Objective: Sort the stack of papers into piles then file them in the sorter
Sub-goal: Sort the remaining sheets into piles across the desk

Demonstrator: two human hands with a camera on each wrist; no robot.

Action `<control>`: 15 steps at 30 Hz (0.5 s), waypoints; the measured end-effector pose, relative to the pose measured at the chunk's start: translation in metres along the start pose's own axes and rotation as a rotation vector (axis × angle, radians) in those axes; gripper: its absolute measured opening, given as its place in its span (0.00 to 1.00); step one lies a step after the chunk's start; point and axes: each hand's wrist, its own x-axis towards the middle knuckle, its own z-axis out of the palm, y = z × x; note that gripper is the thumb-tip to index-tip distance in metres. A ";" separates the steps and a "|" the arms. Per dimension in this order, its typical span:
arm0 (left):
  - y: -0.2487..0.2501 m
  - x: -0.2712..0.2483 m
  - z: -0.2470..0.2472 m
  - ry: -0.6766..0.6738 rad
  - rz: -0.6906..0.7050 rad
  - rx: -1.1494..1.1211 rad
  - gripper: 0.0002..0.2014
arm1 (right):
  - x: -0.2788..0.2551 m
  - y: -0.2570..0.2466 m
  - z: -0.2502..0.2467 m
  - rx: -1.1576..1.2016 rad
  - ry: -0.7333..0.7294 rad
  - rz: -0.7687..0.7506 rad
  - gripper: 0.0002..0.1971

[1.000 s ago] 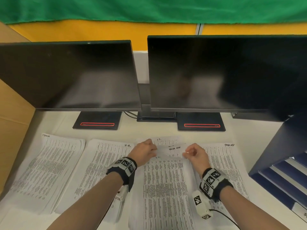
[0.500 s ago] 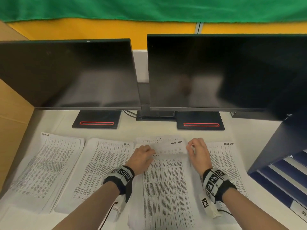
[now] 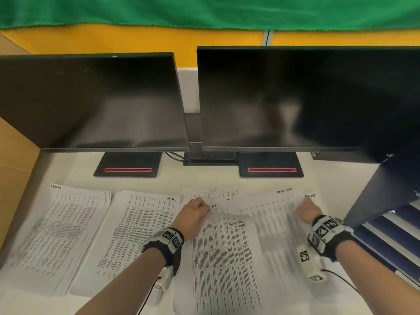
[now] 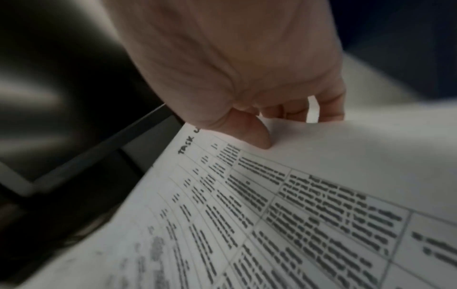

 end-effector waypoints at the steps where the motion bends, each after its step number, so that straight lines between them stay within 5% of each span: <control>1: 0.000 0.001 0.001 0.004 0.003 0.018 0.12 | 0.006 0.005 -0.006 -0.014 0.056 0.044 0.27; 9: 0.003 0.003 0.000 -0.016 0.005 0.096 0.14 | 0.009 0.022 -0.019 -0.076 0.298 0.198 0.29; 12: 0.003 0.003 0.001 0.012 -0.003 0.082 0.13 | -0.010 -0.002 -0.002 -0.182 0.470 -0.050 0.32; 15: 0.004 0.003 0.001 0.030 -0.010 0.054 0.13 | -0.033 -0.038 0.038 -0.068 0.302 -0.534 0.21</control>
